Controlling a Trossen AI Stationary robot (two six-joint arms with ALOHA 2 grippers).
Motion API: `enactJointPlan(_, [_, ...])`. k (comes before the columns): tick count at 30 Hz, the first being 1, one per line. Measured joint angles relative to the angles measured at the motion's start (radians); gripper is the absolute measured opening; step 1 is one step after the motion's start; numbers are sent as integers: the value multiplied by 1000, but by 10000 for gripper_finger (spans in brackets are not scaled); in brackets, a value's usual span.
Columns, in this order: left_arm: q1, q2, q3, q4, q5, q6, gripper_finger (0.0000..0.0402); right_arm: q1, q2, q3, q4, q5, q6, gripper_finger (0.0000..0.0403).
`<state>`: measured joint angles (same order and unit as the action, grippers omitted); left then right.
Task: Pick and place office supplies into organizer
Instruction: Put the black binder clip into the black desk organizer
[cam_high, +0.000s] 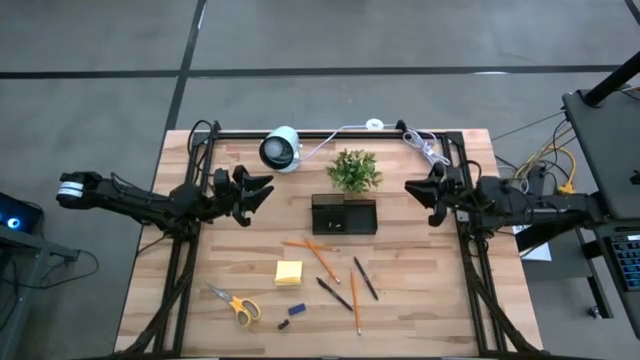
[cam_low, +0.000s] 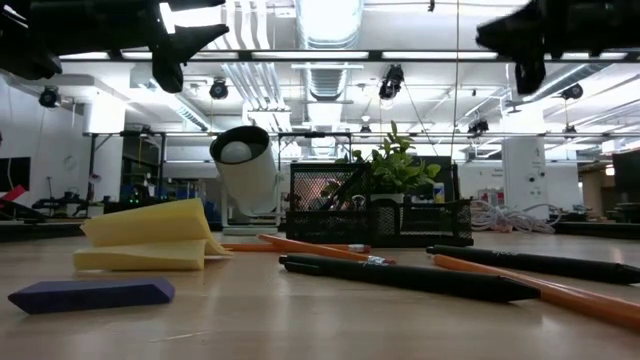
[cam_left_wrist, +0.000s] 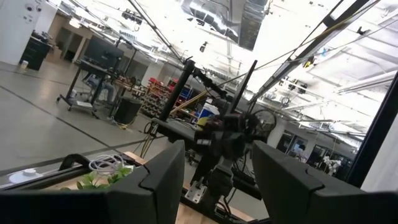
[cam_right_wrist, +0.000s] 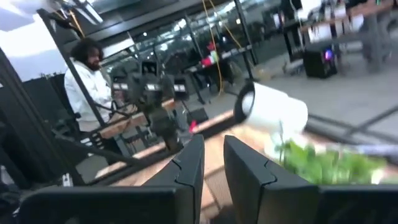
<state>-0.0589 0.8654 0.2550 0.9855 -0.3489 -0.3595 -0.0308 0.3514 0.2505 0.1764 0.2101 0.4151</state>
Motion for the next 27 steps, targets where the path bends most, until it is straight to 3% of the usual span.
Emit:
enactJointPlan(7, [0,0,2,-1,0,-41,171,0,-16,-110,155,30,108,52])
enactJointPlan(17, [0,0,100,-15,28,29,171,0,-14,-117,164,86,103,52])
enactJointPlan(27, [-1,15,338,-506,50,-158,171,0,-14,-85,165,82,98,52])
